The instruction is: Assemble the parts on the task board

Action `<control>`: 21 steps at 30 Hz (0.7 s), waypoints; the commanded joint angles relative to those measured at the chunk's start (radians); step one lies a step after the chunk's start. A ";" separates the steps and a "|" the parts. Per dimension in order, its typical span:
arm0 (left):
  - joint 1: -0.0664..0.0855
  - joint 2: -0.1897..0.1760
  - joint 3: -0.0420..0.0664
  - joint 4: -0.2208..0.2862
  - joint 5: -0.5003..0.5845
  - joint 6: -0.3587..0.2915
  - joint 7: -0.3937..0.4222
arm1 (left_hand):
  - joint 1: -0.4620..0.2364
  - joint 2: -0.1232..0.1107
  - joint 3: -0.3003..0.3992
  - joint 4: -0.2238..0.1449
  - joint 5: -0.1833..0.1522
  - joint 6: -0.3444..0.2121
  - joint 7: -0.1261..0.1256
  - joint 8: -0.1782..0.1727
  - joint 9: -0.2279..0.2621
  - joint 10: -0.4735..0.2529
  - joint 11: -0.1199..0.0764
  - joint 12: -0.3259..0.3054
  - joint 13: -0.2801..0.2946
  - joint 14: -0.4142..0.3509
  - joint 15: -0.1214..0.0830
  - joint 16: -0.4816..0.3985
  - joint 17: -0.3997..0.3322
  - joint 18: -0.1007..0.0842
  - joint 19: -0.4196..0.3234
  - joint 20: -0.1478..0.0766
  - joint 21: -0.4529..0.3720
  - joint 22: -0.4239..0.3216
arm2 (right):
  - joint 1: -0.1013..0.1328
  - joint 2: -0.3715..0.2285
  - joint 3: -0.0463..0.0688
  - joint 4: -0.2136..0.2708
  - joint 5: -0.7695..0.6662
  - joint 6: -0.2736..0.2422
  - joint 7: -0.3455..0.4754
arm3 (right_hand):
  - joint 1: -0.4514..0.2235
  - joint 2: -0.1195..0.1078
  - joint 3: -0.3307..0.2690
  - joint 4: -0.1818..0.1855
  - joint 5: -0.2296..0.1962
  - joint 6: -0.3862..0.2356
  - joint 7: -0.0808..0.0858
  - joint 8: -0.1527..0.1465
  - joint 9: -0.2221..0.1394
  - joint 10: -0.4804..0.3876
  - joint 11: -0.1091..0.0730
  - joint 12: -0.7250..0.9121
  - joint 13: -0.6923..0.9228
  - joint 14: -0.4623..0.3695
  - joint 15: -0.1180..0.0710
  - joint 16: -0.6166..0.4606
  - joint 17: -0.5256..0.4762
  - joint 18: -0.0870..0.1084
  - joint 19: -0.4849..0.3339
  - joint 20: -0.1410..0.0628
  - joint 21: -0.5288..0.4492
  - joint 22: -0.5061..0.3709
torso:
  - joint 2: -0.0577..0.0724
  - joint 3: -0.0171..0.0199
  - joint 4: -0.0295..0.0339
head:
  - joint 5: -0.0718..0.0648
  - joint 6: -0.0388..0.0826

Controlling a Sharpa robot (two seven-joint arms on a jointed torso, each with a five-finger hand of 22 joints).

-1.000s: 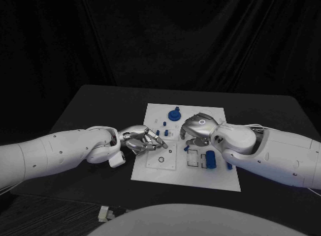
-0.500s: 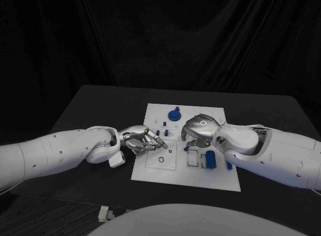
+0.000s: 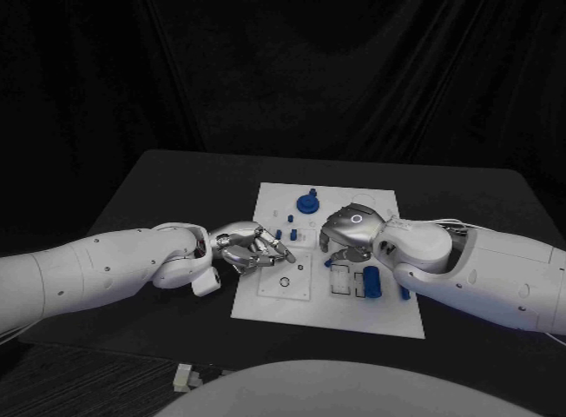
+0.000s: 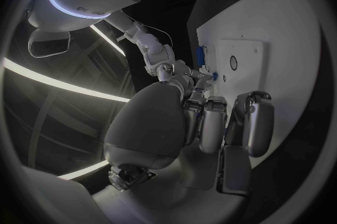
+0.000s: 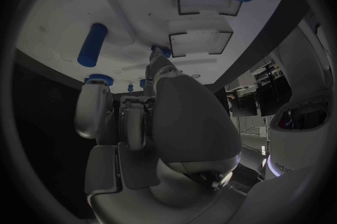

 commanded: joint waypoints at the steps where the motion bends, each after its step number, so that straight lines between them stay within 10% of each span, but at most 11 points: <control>1: -0.002 0.001 0.001 0.002 0.004 0.013 0.004 | 0.005 0.004 0.004 0.000 0.001 0.006 -0.002 0.004 0.000 0.106 0.008 0.002 0.261 0.104 0.008 0.003 0.263 0.006 -0.006 0.000 -0.006 0.215 | -0.003 0.002 0.000 -0.001 -0.017 0.024 0.002 | 0.009 0.000 0.000 -0.005 -0.004 -0.007 -0.001 -0.004 0.001 0.108 -0.007 0.003 0.263 0.104 -0.007 0.003 0.264 -0.002 -0.005 -0.001 -0.005 0.174 | 0.000 0.0002 -0.0006 | 0.001 0.000; 21: -0.002 0.002 0.001 0.000 0.004 0.016 0.001 | 0.005 0.004 0.006 0.000 0.001 0.007 -0.002 0.004 0.000 0.106 0.008 0.002 0.261 0.104 0.009 0.003 0.263 0.007 -0.008 0.001 -0.007 0.214 | -0.009 0.018 0.000 -0.021 -0.024 0.017 0.004 | 0.011 0.001 -0.004 0.000 -0.004 -0.017 0.000 -0.009 0.002 0.108 -0.007 0.003 0.263 0.104 -0.007 0.003 0.264 0.000 -0.011 -0.001 -0.015 0.172 | 0.000 0.0001 -0.0003 | -0.001 0.000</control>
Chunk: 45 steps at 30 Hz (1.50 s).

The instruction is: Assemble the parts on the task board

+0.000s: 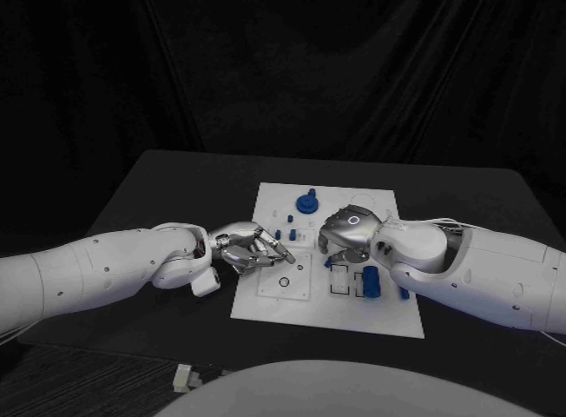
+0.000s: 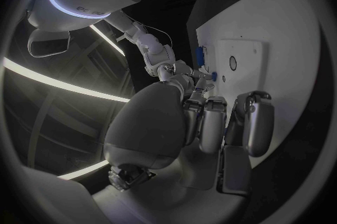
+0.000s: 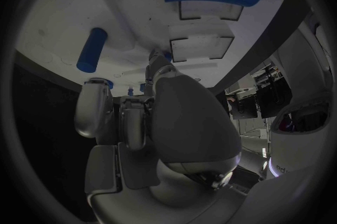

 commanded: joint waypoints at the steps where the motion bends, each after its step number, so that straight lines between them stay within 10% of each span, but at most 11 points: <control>1: -0.002 0.001 0.001 0.002 0.004 0.013 0.005 | 0.005 0.004 0.006 0.000 0.001 0.007 -0.002 0.004 0.000 0.106 0.008 0.002 0.260 0.104 0.009 0.003 0.263 0.007 -0.008 0.001 -0.003 0.214 | -0.005 0.005 0.000 -0.006 -0.012 -0.009 0.004 | 0.010 0.001 -0.004 0.000 -0.004 -0.010 -0.001 -0.005 0.002 0.104 -0.003 0.003 0.263 0.104 -0.007 0.003 0.264 -0.001 -0.007 0.003 -0.006 0.171 | 0.000 0.0003 0.0003 | 0.001 0.000; 45: -0.002 0.002 0.001 -0.001 0.004 0.022 0.003 | 0.004 0.005 0.011 -0.001 0.001 0.010 -0.001 0.004 0.001 0.106 0.009 0.002 0.260 0.104 0.010 0.003 0.263 0.007 -0.010 0.002 -0.005 0.214 | -0.011 0.021 0.000 -0.008 -0.012 -0.031 0.017 | 0.026 0.039 0.013 -0.017 0.012 0.003 -0.010 -0.006 0.003 0.104 -0.007 0.003 0.263 0.104 -0.008 0.003 0.264 -0.002 -0.002 0.003 0.002 0.174 | 0.000 0.0000 0.0003 | 0.002 0.000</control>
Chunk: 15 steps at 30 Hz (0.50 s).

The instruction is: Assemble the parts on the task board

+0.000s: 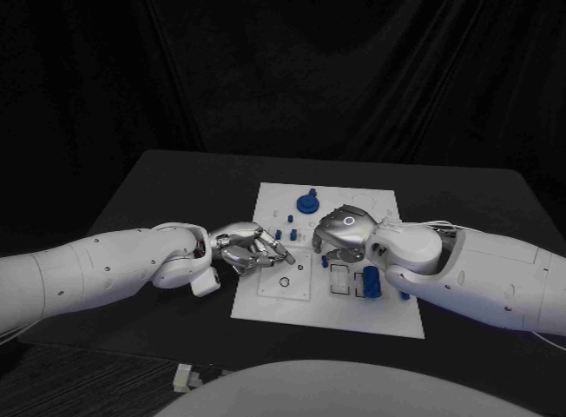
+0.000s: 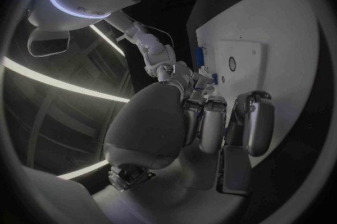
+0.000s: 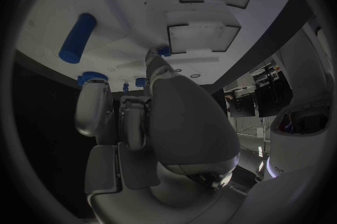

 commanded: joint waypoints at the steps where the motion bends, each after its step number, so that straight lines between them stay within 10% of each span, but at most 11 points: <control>1: -0.002 0.002 0.001 0.001 0.004 0.015 0.006 | 0.004 0.005 0.006 -0.001 0.001 0.006 0.002 0.004 0.001 0.103 0.006 0.002 0.261 0.107 0.006 0.003 0.263 0.007 -0.007 -0.002 -0.005 0.214 | -0.002 -0.002 0.000 0.006 -0.009 0.020 0.010 | 0.007 0.007 0.007 -0.005 -0.001 0.004 0.000 -0.008 -0.005 0.105 -0.007 0.003 0.263 0.104 -0.008 0.003 0.263 -0.002 0.001 0.000 0.005 0.174 | 0.000 0.0000 -0.0001 | 0.000 0.000; 15: -0.002 0.000 0.001 0.001 0.004 0.016 0.007 | 0.004 0.005 0.006 -0.001 0.001 0.006 0.002 0.004 0.001 0.103 0.006 0.002 0.261 0.107 0.006 0.003 0.263 0.007 -0.007 -0.002 -0.005 0.214 | -0.001 -0.020 0.000 0.030 -0.009 -0.006 0.013 | 0.014 0.012 0.010 -0.022 -0.004 -0.012 0.003 -0.034 -0.044 0.105 -0.005 0.003 0.263 0.104 -0.007 0.003 0.263 -0.003 0.003 -0.001 0.011 0.175 | -0.001 0.0000 0.0000 | 0.003 0.000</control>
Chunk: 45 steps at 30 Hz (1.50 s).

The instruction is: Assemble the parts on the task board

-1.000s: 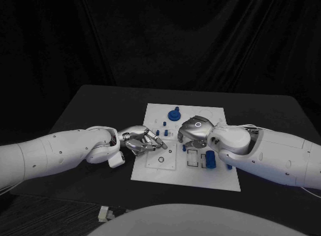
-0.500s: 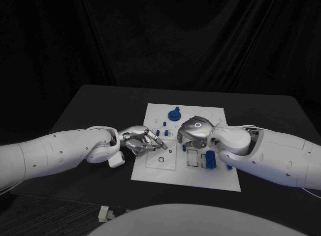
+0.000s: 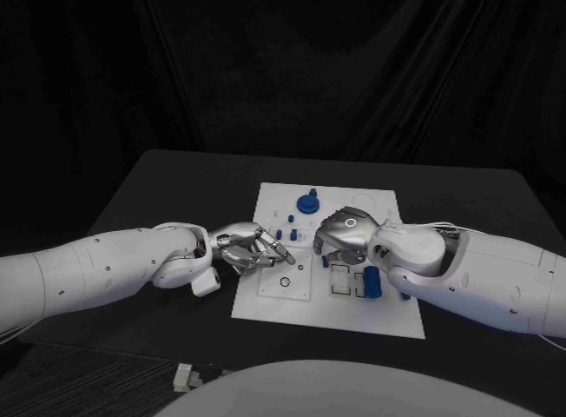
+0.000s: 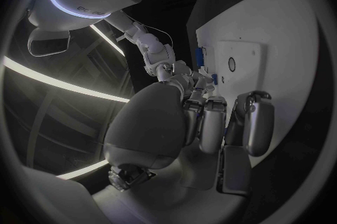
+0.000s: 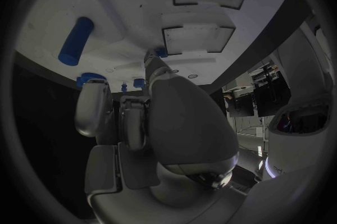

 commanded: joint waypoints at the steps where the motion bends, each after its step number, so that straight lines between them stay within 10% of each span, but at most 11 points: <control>1: -0.002 0.001 0.001 0.001 0.004 0.013 0.008 | 0.004 0.005 0.006 -0.001 0.001 0.006 0.002 0.004 0.001 0.103 0.006 0.002 0.260 0.107 0.006 0.003 0.263 0.007 -0.007 -0.002 -0.005 0.213 | 0.000 -0.006 0.001 0.012 -0.009 -0.005 0.009 | 0.011 -0.007 0.000 -0.011 -0.008 -0.007 -0.004 -0.005 -0.007 0.105 -0.006 0.002 0.262 0.104 -0.007 0.003 0.263 -0.003 0.003 -0.001 0.005 0.175 | -0.001 -0.0001 0.0000 | 0.001 0.000; 45: -0.003 0.003 0.001 0.000 0.004 0.015 0.009 | 0.003 0.006 0.011 -0.003 0.001 0.009 0.002 0.005 0.001 0.103 0.006 0.002 0.260 0.107 0.006 0.003 0.263 0.008 -0.009 -0.001 -0.006 0.213 | -0.001 0.017 0.001 0.013 -0.039 0.064 -0.004 | -0.045 -0.046 -0.038 0.058 -0.017 -0.019 0.003 -0.004 -0.050 0.105 -0.004 0.002 0.262 0.104 -0.007 0.003 0.263 0.000 -0.008 -0.001 -0.009 0.172 | 0.000 -0.0001 0.0002 | 0.001 0.000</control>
